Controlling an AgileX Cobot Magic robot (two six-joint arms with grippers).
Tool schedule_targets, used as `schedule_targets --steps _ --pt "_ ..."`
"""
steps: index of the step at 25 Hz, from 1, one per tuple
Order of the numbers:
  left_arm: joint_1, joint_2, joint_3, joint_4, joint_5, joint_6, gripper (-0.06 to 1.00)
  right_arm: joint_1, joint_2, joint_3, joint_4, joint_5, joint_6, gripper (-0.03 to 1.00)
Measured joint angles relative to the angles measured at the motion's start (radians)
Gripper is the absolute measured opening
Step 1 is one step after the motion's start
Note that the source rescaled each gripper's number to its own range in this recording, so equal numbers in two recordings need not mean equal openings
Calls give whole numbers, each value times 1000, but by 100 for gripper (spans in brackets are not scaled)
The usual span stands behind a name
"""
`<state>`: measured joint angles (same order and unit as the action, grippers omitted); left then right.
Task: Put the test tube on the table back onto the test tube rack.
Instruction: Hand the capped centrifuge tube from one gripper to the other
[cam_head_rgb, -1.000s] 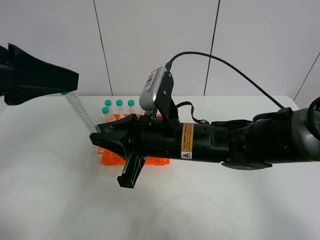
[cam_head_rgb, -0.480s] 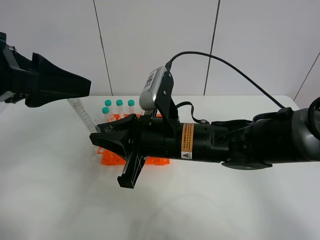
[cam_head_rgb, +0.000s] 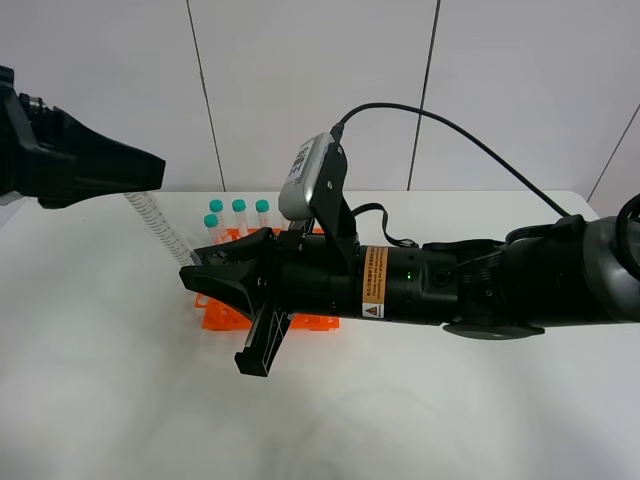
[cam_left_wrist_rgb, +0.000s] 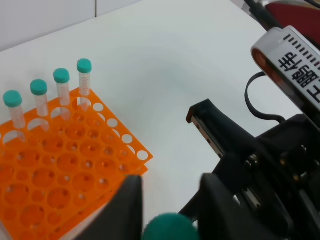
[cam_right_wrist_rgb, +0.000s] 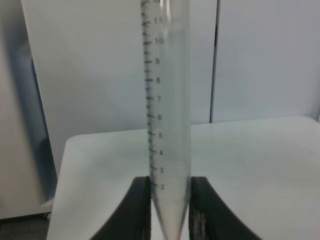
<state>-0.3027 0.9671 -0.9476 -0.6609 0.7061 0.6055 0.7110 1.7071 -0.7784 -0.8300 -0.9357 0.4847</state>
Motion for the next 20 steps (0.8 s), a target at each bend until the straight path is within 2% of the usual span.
schedule_targets --steps 20 --pt "-2 0 0 -34 -14 33 1 0 0 0 -12 -24 3 0"
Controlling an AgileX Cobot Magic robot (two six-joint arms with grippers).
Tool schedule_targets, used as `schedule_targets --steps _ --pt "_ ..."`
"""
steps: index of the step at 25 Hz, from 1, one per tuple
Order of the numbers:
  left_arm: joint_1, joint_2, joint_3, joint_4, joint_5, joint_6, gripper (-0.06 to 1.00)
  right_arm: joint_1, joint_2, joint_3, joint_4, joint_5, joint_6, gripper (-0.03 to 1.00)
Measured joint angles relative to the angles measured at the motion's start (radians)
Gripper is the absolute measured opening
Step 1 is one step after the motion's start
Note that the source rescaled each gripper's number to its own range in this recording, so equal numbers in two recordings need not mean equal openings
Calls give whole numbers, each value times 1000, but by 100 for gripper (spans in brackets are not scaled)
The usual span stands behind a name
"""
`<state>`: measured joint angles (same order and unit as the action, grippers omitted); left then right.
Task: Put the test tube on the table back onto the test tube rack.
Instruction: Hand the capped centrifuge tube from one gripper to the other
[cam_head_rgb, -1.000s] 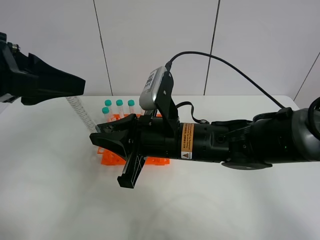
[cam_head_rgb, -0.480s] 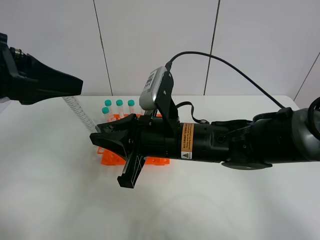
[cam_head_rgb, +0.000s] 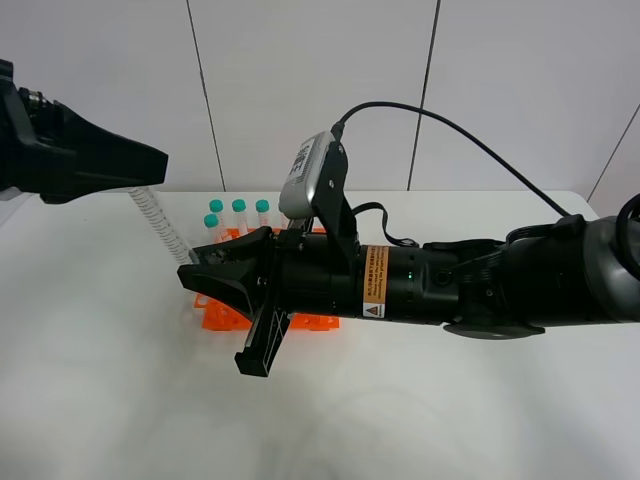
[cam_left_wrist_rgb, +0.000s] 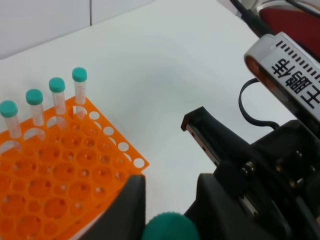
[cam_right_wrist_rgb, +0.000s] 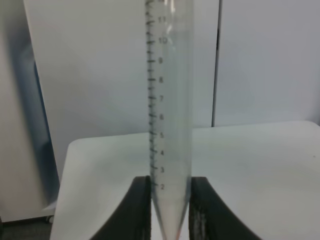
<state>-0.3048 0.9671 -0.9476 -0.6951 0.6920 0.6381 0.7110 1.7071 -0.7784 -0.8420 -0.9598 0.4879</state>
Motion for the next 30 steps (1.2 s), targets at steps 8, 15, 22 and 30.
schedule_targets --steps 8,15,22,30 --pt "-1 16 -2 -29 -14 0 1 -3 0 1 -27 -35 26 0" --pt "-4 47 -3 -49 -55 4 1 -10 1 4 -28 -28 24 7" --pt "-4 56 -3 -26 -88 19 0 -4 0 4 -38 -49 10 52" --pt "-4 56 -3 -26 -88 20 0 -4 0 4 -35 75 -42 54"
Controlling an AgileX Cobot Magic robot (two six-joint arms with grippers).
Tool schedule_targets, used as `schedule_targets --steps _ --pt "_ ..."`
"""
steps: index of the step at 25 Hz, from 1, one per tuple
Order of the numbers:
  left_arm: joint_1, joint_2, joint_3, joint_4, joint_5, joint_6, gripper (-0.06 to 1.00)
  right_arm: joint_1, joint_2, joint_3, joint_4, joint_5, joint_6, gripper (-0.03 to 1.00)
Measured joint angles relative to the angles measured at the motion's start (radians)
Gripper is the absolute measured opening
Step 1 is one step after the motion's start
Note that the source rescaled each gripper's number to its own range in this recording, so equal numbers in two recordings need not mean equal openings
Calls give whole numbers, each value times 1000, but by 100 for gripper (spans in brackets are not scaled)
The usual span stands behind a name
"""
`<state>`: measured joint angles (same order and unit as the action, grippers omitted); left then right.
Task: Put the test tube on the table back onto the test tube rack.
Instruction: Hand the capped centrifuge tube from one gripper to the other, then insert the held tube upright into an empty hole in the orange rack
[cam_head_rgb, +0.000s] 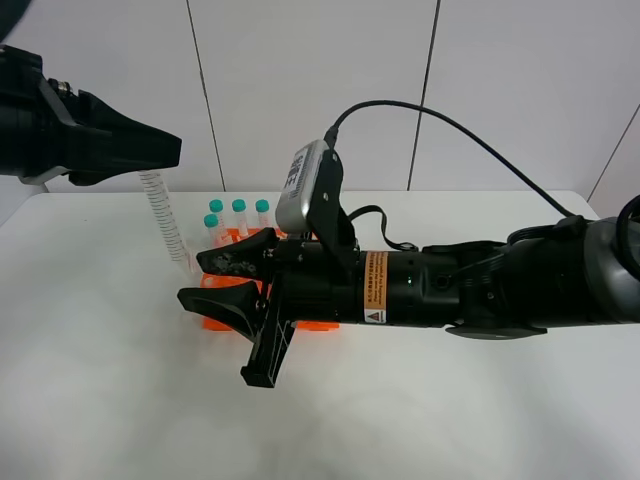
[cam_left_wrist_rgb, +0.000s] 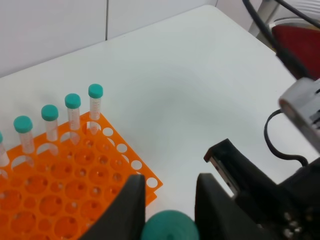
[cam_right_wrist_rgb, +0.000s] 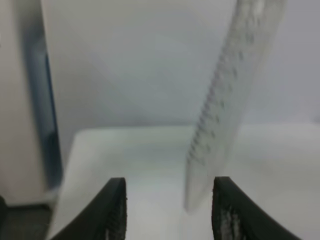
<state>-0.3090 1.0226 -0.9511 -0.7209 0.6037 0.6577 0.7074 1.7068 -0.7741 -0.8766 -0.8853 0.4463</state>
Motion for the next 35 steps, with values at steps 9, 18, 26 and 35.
schedule_targets --steps 9,18,26,35 --pt "0 0 0 0 0 5 0 -68 0 -18 28 351 -35 51" --pt "0 0 0 0 0 8 0 -169 0 -65 37 576 -42 51" --pt "0 0 0 0 0 8 0 -381 0 -71 115 734 -32 51" --pt "0 0 0 0 0 8 0 -522 0 -112 292 919 7 40"
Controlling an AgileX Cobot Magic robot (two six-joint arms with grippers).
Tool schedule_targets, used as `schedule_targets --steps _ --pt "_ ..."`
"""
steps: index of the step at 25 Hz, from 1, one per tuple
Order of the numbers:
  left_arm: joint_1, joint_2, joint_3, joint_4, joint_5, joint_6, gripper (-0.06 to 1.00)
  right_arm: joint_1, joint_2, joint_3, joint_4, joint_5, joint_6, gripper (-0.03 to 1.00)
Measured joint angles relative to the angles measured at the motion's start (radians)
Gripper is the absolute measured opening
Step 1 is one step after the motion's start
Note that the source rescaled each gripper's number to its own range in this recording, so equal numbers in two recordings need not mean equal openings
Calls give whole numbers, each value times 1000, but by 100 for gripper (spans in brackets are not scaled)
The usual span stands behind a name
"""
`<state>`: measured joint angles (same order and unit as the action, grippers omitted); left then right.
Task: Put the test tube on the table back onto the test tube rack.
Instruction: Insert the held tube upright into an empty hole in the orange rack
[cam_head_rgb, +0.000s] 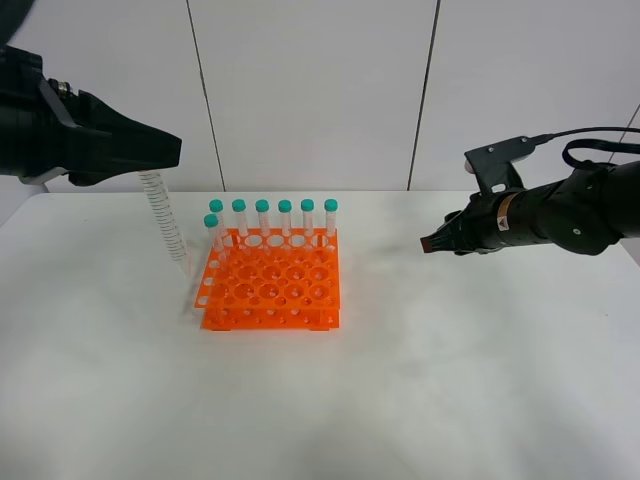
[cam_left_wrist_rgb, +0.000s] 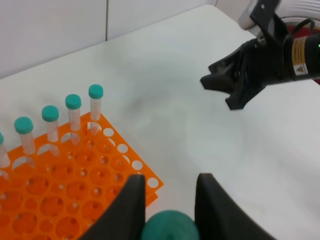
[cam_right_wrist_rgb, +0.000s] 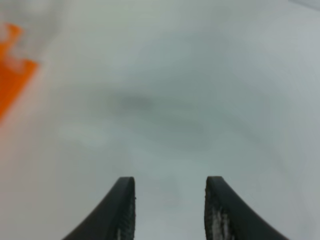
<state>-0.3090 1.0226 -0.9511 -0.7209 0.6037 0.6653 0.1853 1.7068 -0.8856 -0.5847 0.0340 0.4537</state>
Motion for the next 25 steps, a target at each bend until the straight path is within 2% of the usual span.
schedule_targets --steps 4,6,14,16,18,25 --pt "0 0 0 0 0 0 0 -51 0 -53 89 129 -26 40" --pt "0 0 0 0 0 0 0 -83 0 -75 187 167 -88 40" --pt "0 0 0 0 0 0 0 -227 0 -120 755 272 -590 40" --pt "0 0 0 0 0 0 0 -257 0 -121 808 287 -665 40" --pt "0 0 0 0 0 0 0 -269 -3 -121 817 295 -698 40" --pt "0 0 0 0 0 0 0 -273 -71 -121 799 310 -712 40"
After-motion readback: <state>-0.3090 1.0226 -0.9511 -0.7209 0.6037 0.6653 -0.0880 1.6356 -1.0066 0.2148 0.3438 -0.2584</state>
